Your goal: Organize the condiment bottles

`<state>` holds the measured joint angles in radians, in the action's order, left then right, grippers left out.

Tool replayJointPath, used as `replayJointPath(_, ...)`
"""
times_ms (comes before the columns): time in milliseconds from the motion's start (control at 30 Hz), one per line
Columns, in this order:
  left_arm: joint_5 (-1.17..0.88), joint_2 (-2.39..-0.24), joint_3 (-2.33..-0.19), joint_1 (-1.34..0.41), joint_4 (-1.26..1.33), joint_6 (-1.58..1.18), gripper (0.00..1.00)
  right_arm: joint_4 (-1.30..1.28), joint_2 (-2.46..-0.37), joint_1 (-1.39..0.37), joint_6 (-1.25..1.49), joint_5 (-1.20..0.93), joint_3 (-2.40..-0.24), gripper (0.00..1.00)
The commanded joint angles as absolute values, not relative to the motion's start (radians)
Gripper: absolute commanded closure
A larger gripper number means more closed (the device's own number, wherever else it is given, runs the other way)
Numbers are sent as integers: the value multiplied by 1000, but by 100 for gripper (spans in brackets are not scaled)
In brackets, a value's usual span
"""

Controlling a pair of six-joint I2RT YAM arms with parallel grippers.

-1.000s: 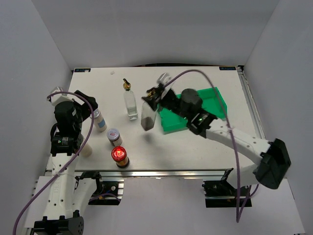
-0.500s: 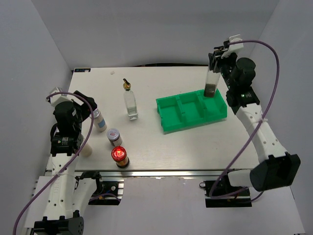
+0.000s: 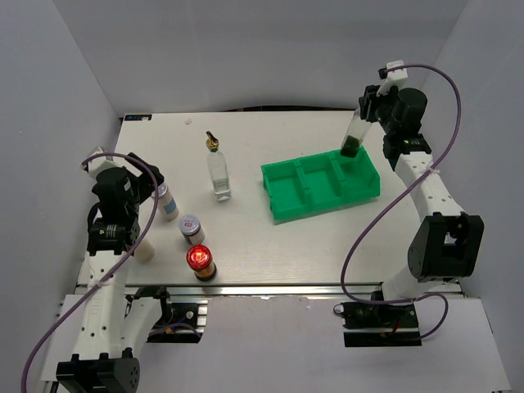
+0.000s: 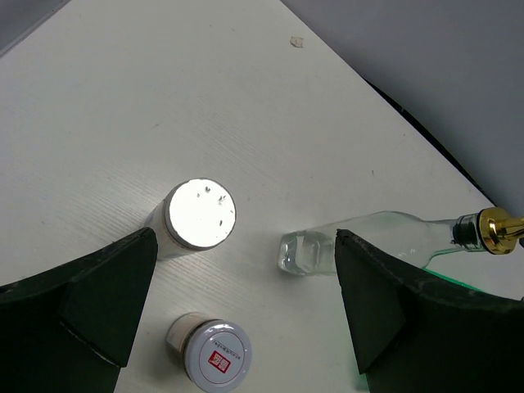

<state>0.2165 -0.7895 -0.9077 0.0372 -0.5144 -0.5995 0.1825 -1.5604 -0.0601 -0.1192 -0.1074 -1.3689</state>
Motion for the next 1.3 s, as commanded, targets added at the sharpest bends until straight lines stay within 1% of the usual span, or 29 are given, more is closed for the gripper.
replayJointPath(0,229,-796,-905,38,-514,-597,2,403,-1561,-44,-106,-147,-1371,100)
replayJointPath(133,236,-802,-908,38,-520,-595,2,449,-1589,-44,-75,-97,-1347,100)
replayJointPath(300,250,-807,-902,38,-520,-598,2,518,-1577,-44,-60,-20,-1283,100)
replayJointPath(367,247,-813,-902,38,-517,-600,2,537,-1560,-44,-41,-5,-1255,100)
replayJointPath(400,248,-816,-900,38,-518,-600,2,552,-1536,-44,-35,44,-1240,100)
replayJointPath(433,249,-818,-899,38,-514,-603,2,580,-1520,-44,-23,58,-1194,100)
replayJointPath(467,247,-821,-899,38,-511,-604,2,660,-1502,-46,-21,70,-1166,100)
replayJointPath(533,241,-825,-893,38,-502,-607,2,702,-1459,-45,-20,92,-1146,100)
replayJointPath(733,229,-842,-882,38,-497,-612,2,629,-1424,-46,-28,89,-1215,100)
replayJointPath(833,227,-835,-881,38,-494,-612,2,614,-1404,-46,-17,80,-1200,100)
replayJointPath(933,230,-830,-882,38,-499,-612,2,618,-1393,-52,-8,113,-1167,100)
replayJointPath(1133,252,-821,-882,38,-509,-614,2,690,-1405,-126,-25,302,-1117,100)
replayJointPath(1233,256,-821,-882,38,-512,-615,2,742,-1423,-175,-35,447,-1100,100)
replayJointPath(1267,258,-821,-882,38,-512,-615,2,762,-1430,-190,-44,533,-1095,100)
